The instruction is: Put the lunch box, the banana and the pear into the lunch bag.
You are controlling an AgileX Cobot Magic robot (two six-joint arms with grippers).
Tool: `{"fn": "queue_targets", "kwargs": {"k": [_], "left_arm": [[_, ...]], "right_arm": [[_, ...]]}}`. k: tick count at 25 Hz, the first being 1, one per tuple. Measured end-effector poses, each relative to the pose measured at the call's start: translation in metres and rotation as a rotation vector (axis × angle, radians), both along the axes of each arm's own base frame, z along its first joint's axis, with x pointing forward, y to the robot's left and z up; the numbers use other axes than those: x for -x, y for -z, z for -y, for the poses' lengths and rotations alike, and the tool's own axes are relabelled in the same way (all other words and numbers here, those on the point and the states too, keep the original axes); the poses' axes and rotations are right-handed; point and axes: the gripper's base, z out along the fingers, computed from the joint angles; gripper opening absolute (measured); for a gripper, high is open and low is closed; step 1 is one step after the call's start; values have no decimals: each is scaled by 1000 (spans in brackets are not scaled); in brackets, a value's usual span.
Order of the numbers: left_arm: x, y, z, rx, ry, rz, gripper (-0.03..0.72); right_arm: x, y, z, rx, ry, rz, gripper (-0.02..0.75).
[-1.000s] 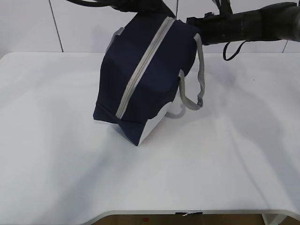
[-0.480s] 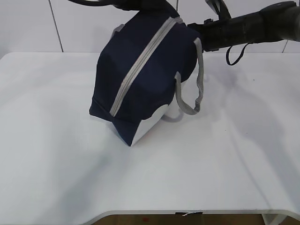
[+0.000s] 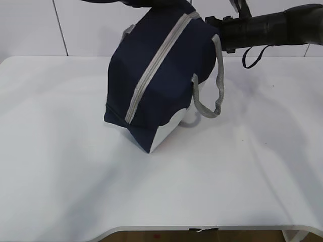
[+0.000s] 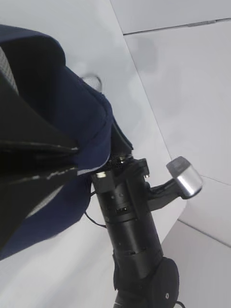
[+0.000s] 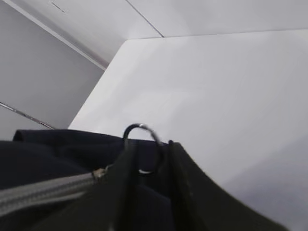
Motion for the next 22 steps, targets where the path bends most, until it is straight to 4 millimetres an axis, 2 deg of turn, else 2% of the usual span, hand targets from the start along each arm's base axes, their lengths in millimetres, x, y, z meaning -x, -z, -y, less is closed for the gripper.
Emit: {"fn": "queue_targets", "kwargs": {"k": [3, 6, 11, 17, 22], "left_arm": [[1, -2, 0, 6, 0, 2, 18], [2, -2, 0, 7, 9, -6, 18], [4, -1, 1, 2, 28, -19, 18], [4, -1, 1, 4, 32, -29, 18], [-2, 16, 6, 7, 27, -83, 18]], "right_arm": [[-1, -14, 3, -25, -18, 37, 358], [0, -37, 3, -48, -80, 96, 449], [6, -83, -1, -21, -179, 184, 475], [15, -112, 6, 197, -166, 188, 476], [30, -135, 12, 335, -132, 194, 476]]}}
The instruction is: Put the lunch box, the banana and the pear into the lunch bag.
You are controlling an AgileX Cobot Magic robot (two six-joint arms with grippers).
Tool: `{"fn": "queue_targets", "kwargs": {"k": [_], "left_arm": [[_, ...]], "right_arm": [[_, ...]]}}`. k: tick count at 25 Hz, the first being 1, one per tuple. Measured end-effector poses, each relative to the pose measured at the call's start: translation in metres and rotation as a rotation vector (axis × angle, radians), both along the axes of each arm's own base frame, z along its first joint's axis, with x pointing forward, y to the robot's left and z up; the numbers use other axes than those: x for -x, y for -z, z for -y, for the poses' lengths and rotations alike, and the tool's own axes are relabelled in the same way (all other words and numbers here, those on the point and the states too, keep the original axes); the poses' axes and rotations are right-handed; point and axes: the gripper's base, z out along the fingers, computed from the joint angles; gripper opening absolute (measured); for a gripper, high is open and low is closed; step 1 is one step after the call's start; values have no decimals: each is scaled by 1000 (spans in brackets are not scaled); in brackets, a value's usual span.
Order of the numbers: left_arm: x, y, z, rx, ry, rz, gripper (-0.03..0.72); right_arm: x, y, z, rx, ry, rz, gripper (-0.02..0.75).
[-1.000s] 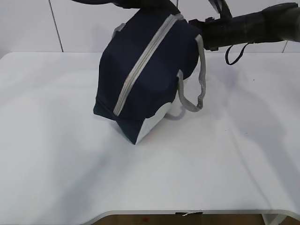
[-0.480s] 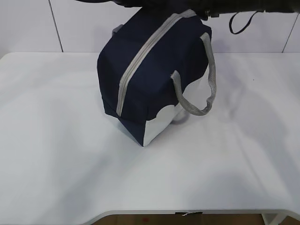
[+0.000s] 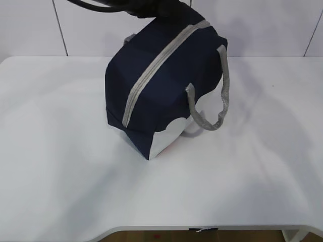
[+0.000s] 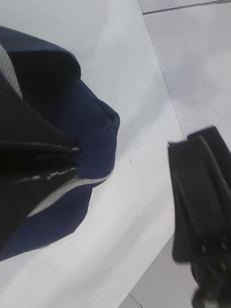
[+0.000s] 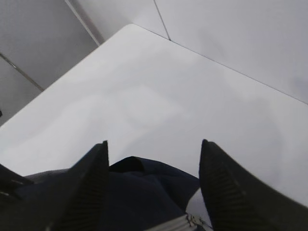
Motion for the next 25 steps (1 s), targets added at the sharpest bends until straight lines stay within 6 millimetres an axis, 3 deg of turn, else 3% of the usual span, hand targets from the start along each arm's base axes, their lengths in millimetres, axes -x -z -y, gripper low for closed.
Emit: {"fn": "queue_targets", "kwargs": {"k": [8, 11, 15, 17, 22, 25], "left_arm": [[-9, 18, 3, -34, -11, -12, 48], [-12, 26, 4, -64, -9, -12, 155], [-15, 33, 5, -82, -6, -17, 390], [-15, 33, 5, -84, -6, -16, 459], [-14, 33, 4, -106, 6, -9, 496], [-10, 23, 0, -163, 21, 49, 498]], "right_arm": [[11, -7, 15, 204, 113, -66, 476], [14, -11, 18, 236, 149, -78, 476], [22, -24, 20, 243, 179, -69, 477], [27, -33, 20, 239, 192, -57, 477], [41, -53, 21, 232, 218, -32, 477], [52, -69, 21, 230, 230, -7, 477]]}}
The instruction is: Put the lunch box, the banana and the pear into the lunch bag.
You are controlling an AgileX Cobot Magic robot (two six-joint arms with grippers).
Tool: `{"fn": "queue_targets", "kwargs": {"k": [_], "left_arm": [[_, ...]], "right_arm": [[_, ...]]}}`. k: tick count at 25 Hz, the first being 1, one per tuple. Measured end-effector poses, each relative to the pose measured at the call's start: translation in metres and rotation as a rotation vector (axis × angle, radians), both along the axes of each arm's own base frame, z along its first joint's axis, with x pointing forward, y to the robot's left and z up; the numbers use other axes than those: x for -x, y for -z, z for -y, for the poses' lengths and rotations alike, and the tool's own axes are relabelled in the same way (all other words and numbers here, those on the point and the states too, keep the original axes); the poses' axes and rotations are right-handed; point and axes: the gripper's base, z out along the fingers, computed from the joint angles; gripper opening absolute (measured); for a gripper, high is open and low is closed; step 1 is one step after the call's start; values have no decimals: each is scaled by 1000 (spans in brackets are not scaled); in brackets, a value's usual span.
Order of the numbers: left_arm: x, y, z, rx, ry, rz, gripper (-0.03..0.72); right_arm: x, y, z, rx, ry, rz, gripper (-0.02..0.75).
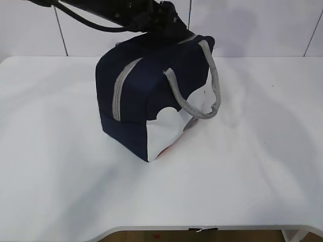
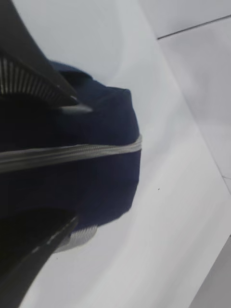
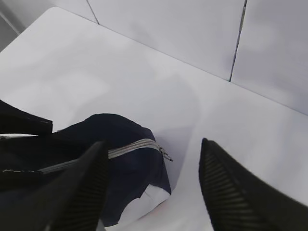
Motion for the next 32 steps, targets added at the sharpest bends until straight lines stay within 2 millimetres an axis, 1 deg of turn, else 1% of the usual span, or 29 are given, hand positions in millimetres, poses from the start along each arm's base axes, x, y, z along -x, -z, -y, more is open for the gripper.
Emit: {"fn": "queue_targets", "kwargs": {"k": [5, 8, 11, 14, 17, 19, 22, 25, 28, 32], "left_arm": [[16, -37, -11, -36, 14, 99, 498], [30, -51, -18, -91, 65, 100, 495], [48, -57, -25, -188, 143, 39, 475], [68, -61, -35, -283, 206, -65, 452], [84, -66, -48, -365, 198, -165, 442], [92, -73, -58, -412, 147, -208, 440], [102, -82, -76, -485, 31, -255, 438], [108, -94, -92, -517, -116, -251, 436], [119, -110, -102, -486, -193, -228, 435], [142, -134, -111, -391, -220, -206, 435]], "right_arm": [[24, -28, 0, -7, 24, 43, 477], [39, -38, 0, -25, 42, 40, 477], [54, -45, 0, -37, 57, 31, 477], [70, -52, -1, -57, 75, 15, 477], [92, -60, -2, -74, 92, 9, 477], [105, -62, -4, -79, 100, -4, 477], [128, -60, -10, -78, 103, -39, 477], [149, -49, -13, -46, 119, -90, 477], [169, -30, -11, 1, 148, -154, 477], [201, -8, -4, 54, 194, -212, 477]]}}
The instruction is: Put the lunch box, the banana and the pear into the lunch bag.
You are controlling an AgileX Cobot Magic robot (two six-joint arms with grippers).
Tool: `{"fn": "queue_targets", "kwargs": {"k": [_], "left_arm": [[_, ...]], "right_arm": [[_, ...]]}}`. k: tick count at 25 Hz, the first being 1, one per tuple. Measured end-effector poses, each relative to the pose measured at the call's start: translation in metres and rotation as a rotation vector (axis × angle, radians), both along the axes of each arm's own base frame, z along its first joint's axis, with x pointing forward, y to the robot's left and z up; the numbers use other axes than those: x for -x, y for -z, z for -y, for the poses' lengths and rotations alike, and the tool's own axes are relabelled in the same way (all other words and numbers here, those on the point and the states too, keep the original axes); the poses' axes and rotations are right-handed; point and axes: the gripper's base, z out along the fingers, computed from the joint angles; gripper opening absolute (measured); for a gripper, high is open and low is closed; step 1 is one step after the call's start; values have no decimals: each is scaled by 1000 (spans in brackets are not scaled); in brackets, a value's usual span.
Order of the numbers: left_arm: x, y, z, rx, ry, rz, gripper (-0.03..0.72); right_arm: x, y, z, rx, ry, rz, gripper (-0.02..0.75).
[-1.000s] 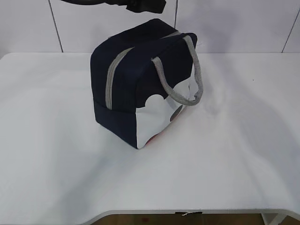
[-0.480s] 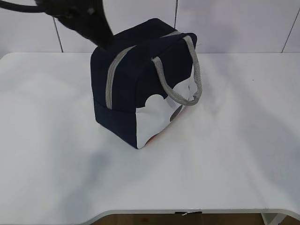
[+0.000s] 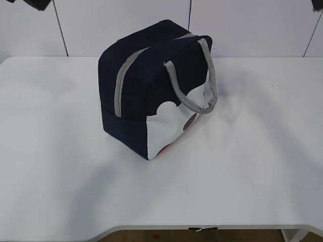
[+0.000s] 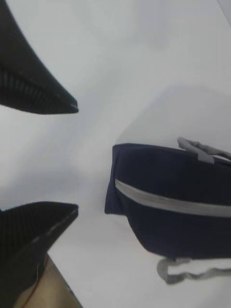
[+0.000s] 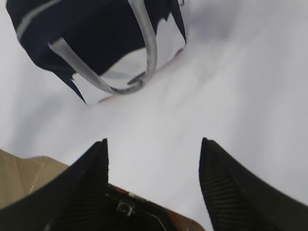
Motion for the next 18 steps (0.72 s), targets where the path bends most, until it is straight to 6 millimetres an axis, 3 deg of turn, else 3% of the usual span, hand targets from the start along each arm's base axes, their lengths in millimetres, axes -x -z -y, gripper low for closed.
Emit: {"fn": "queue_targets", "kwargs": {"k": [5, 9, 18], "left_arm": [[39, -22, -13, 118, 24, 27, 435], [75, -16, -31, 134, 30, 23, 435], [143, 47, -70, 77, 21, -55, 434]], "right_arm": [[46, 31, 8, 67, 30, -57, 477], [85, 48, 13, 103, 44, -53, 477], [157, 73, 17, 84, 93, 34, 476]]}}
